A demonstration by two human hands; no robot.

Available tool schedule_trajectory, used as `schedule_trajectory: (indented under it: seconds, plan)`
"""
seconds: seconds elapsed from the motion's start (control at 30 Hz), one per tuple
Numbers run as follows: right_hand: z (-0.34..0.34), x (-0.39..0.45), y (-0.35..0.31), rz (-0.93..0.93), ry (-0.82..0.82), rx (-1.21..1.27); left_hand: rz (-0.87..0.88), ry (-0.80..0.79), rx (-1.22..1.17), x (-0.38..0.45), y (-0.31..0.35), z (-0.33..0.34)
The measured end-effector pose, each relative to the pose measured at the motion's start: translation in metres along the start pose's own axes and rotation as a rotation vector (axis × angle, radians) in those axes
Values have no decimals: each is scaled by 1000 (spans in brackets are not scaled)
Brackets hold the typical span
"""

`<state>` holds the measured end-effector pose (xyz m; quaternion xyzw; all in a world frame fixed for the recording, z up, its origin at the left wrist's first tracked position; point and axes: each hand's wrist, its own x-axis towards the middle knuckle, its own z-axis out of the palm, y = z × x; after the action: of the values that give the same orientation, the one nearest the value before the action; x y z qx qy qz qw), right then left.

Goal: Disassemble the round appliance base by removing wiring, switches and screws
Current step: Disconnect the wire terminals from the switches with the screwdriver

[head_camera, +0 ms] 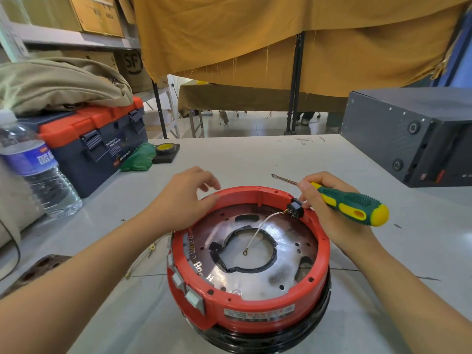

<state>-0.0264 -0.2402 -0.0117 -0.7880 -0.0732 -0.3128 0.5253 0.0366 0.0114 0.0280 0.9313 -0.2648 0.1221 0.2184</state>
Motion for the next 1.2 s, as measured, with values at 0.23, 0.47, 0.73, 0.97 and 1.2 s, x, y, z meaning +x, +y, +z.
schedule_trajectory:
  seconds: [0.23, 0.47, 0.73, 0.97, 1.2]
  plan:
    - [-7, 3, -2, 52, 22, 75, 200, -238, 72, 15, 37, 27]
    - [-16, 9, -8, 59, 103, 173, 253, -299, 250, 20, 36, 40]
    - [-32, 15, -18, 23, 166, 242, 233, -283, 332, 21, 45, 42]
    - [-38, 20, -19, 10, 144, 236, 233, -278, 247, 24, 50, 46]
    - [-34, 23, -26, -45, 76, 200, 228, -246, -94, 24, 49, 48]
